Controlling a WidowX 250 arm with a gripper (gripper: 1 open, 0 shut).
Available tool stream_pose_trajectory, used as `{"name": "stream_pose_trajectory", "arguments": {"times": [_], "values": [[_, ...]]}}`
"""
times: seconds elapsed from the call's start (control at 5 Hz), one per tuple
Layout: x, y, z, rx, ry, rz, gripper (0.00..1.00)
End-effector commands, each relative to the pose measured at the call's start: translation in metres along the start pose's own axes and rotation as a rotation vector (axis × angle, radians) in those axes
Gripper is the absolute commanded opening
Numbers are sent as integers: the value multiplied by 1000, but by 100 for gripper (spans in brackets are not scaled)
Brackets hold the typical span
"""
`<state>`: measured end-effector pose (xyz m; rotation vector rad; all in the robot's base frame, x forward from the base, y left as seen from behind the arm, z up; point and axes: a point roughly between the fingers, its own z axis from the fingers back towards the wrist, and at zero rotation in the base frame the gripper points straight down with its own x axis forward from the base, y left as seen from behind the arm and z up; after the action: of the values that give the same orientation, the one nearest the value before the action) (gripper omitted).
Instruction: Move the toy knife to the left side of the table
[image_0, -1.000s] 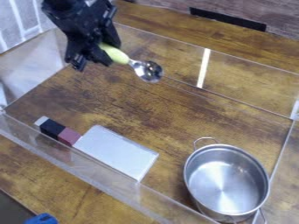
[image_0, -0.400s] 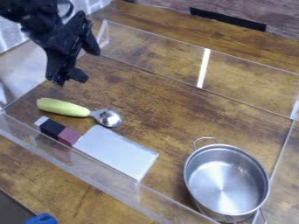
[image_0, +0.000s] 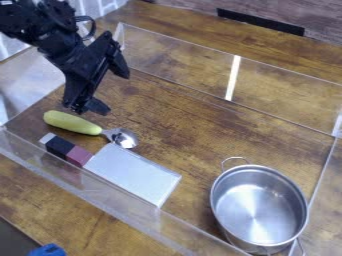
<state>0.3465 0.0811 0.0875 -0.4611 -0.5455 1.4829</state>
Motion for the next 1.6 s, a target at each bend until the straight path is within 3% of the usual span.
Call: {"name": "stream_pose_trajectory", "arguments": {"times": [0.0,0.2,0.4,0.6,0.8,1.0,1.2,1.4], "values": [[-4,-35,32,-60,-8,-55,100],[-31,-59,49,-54,17,-123,100],[-65,-69,49,-86,67,-245,100],[-93,-82,41,-90,67,-207,0],[-100,-87,26,-86,49,-160,0],[-104,-85,27,-109,101,-210,0],[-97,-85,23,-141,152,-285,0],[-102,-81,14,-161,153,-327,0]]}}
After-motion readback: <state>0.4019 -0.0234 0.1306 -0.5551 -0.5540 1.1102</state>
